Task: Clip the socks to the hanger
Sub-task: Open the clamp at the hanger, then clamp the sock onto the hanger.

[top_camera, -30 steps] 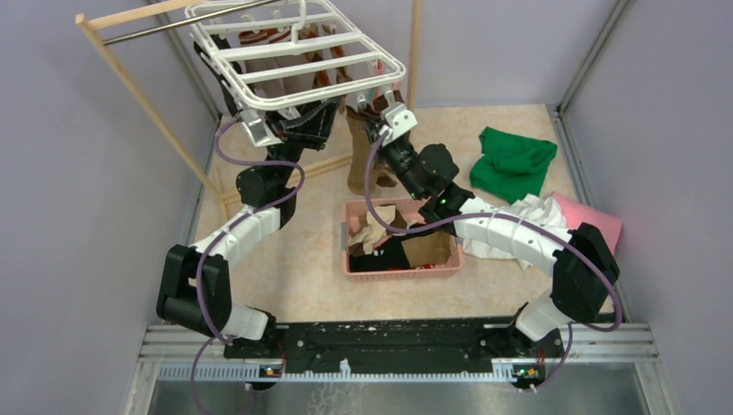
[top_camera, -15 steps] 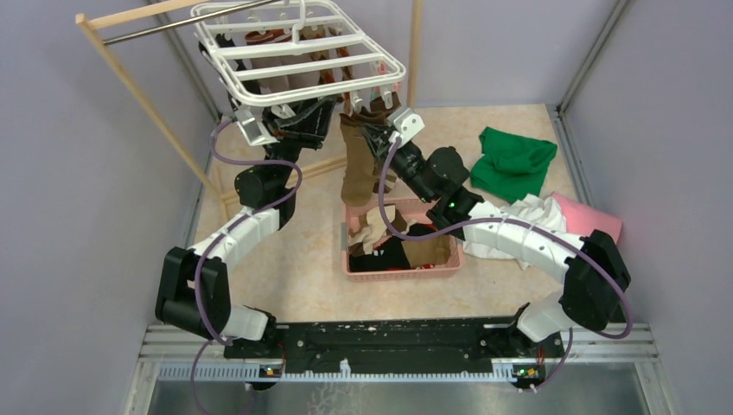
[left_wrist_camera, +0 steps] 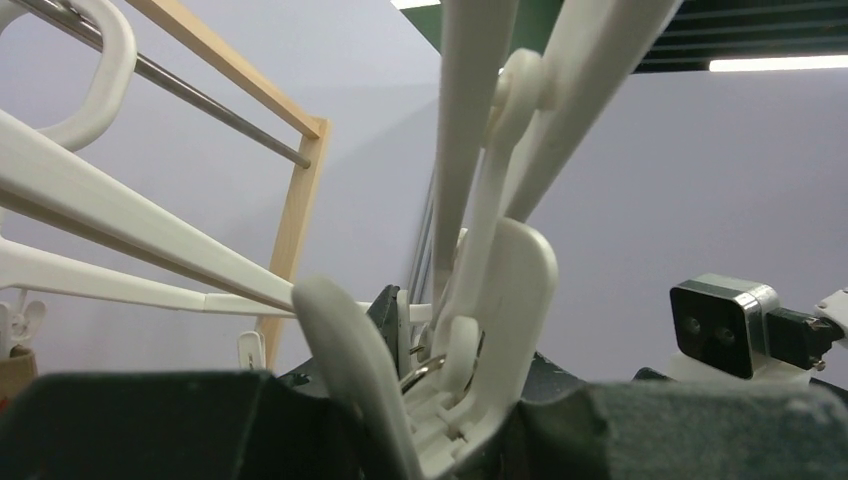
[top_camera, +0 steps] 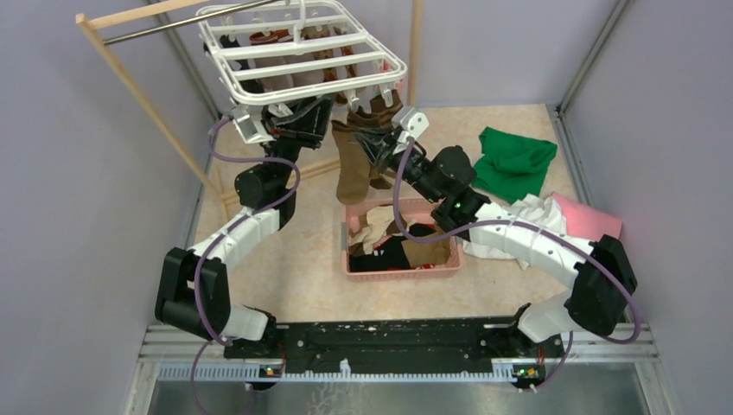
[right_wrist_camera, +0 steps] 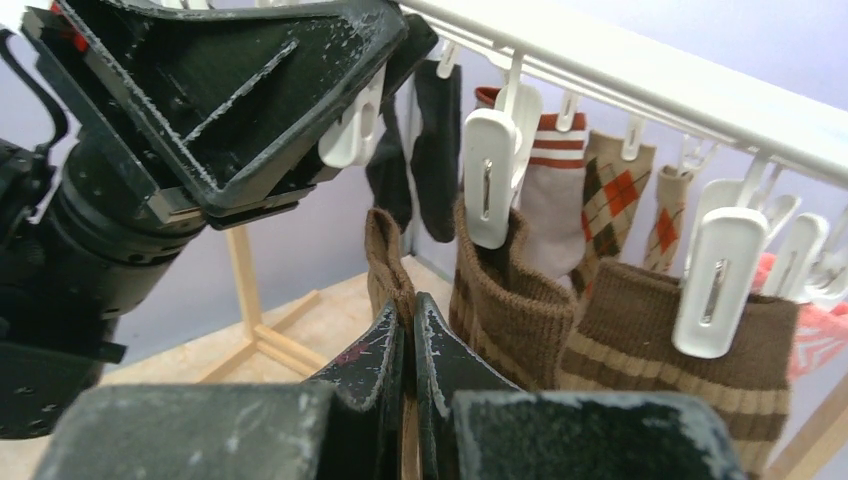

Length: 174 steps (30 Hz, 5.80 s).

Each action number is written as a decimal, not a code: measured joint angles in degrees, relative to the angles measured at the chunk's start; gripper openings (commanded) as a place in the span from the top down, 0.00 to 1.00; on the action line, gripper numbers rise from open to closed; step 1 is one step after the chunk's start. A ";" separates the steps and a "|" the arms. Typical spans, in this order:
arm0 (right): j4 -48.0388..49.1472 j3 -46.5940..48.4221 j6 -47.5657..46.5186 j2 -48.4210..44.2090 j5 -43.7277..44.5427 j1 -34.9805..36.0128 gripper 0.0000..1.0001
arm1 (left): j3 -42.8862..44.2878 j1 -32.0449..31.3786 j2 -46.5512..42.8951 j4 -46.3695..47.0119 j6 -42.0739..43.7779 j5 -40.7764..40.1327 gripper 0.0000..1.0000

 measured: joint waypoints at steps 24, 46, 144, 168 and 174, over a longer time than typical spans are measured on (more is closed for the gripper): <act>-0.35 1.95 8.26 -0.37 -4.15 -0.22 1.00 | 0.00 -0.02 -0.37 0.02 -3.58 -0.68 0.77; 1.92 1.79 6.88 -0.72 -6.67 -0.24 1.00 | 0.00 -0.02 -0.35 0.02 -4.44 -1.01 0.77; -5.90 17.27 13.81 10.25 -28.50 -7.87 1.00 | 0.17 0.66 -0.20 0.04 -9.44 0.52 0.80; -6.82 19.93 18.75 10.36 -26.18 -8.55 1.00 | 0.20 0.92 -0.20 0.04 -10.67 1.20 0.80; -6.71 19.93 20.28 10.36 -26.58 -8.85 1.00 | 0.26 1.14 -0.20 0.04 -10.67 1.62 0.80</act>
